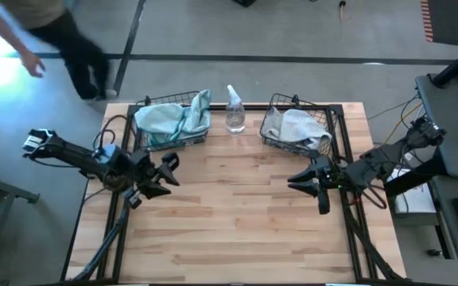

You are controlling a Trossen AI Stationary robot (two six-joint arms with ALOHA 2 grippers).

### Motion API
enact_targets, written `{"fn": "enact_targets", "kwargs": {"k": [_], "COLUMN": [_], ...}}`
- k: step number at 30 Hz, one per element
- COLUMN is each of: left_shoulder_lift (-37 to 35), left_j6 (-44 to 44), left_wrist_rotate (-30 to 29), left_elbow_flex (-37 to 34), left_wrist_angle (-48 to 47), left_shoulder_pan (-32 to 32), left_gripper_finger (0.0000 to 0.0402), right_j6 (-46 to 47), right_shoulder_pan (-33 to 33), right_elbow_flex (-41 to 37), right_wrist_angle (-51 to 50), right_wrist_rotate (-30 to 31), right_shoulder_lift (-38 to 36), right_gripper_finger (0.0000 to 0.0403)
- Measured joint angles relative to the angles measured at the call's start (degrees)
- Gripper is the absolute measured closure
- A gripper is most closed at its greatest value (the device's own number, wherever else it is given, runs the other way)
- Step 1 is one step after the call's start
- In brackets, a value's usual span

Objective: Sort microfiber towel by color & place in baskets
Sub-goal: Return to Home Position

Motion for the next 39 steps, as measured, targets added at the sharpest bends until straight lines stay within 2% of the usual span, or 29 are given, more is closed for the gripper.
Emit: {"fn": "enact_targets", "kwargs": {"k": [8,19,39], "left_shoulder_lift": [-8.0,-18.7,-35.0], "left_j6": [0.5,0.7,5.0], "left_wrist_rotate": [0.4,0.5,0.5], "left_elbow_flex": [-6.3,-13.9,-13.5], "left_wrist_angle": [-2.2,-2.8,-19.7], "left_shoulder_pan": [0.0,0.0,0.0], "left_gripper_finger": [0.0280,0.0280,0.0280], "right_j6": [0.0,0.0,0.1], "right_shoulder_pan": [0.0,-0.1,0.0], "right_elbow_flex": [-4.8,-5.3,-5.3], "right_wrist_angle": [1.5,1.5,1.4], "right_wrist_rotate": [3.2,5.1,6.6], "right_shoulder_lift": [-1.7,-2.0,-2.1], "right_gripper_finger": [0.0337,0.0337,0.0337]}}
